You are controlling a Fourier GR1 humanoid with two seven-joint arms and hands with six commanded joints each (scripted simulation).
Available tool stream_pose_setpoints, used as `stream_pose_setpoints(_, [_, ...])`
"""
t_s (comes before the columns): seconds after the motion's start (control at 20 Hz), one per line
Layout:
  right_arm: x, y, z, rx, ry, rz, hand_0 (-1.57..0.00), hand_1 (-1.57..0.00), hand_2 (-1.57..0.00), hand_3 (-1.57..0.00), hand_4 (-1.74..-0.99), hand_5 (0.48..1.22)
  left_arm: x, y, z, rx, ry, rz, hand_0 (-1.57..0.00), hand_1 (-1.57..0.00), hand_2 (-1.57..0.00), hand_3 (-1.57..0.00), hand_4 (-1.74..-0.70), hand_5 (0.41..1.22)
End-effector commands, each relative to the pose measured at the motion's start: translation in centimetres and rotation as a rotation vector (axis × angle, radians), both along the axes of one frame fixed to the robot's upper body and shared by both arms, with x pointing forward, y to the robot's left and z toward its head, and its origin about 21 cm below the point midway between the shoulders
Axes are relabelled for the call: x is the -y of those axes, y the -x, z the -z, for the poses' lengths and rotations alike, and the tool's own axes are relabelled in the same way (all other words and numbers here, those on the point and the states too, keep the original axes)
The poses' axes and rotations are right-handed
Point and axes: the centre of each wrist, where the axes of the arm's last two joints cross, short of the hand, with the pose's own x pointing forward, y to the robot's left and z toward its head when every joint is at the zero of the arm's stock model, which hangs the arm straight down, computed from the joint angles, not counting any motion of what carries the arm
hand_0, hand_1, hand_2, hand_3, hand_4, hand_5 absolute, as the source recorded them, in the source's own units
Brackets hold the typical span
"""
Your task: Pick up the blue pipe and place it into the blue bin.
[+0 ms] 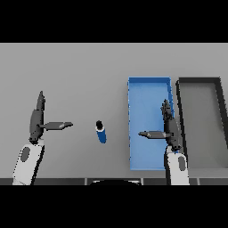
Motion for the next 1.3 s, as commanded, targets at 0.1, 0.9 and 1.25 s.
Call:
stream_pose_setpoints(0.1, [0.3,0.1,0.0,0.0,0.001,0.002,0.0,0.0,0.0,0.0,-1.21,0.594,0.3,0.1,0.0,0.009,0.0,0.004,0.0,0.0,0.0,0.0,-0.97,0.594])
stream_pose_setpoints(0.9, [1.8,1.7,-1.8,0.094,0.341,-0.158,0.0,0.0,0.0,0.0,-1.2,0.58,-0.9,2.9,-2.0,-0.037,-0.179,0.62,0.0,0.0,0.0,0.0,-0.99,0.566])
stream_pose_setpoints(1.25, [1.6,2.0,-2.0,0.105,0.323,-0.168,0.0,0.0,0.0,0.0,-1.219,0.572,3.6,5.0,-1.4,-0.186,-0.251,0.794,0.0,0.0,0.0,0.0,-1.08,0.472])
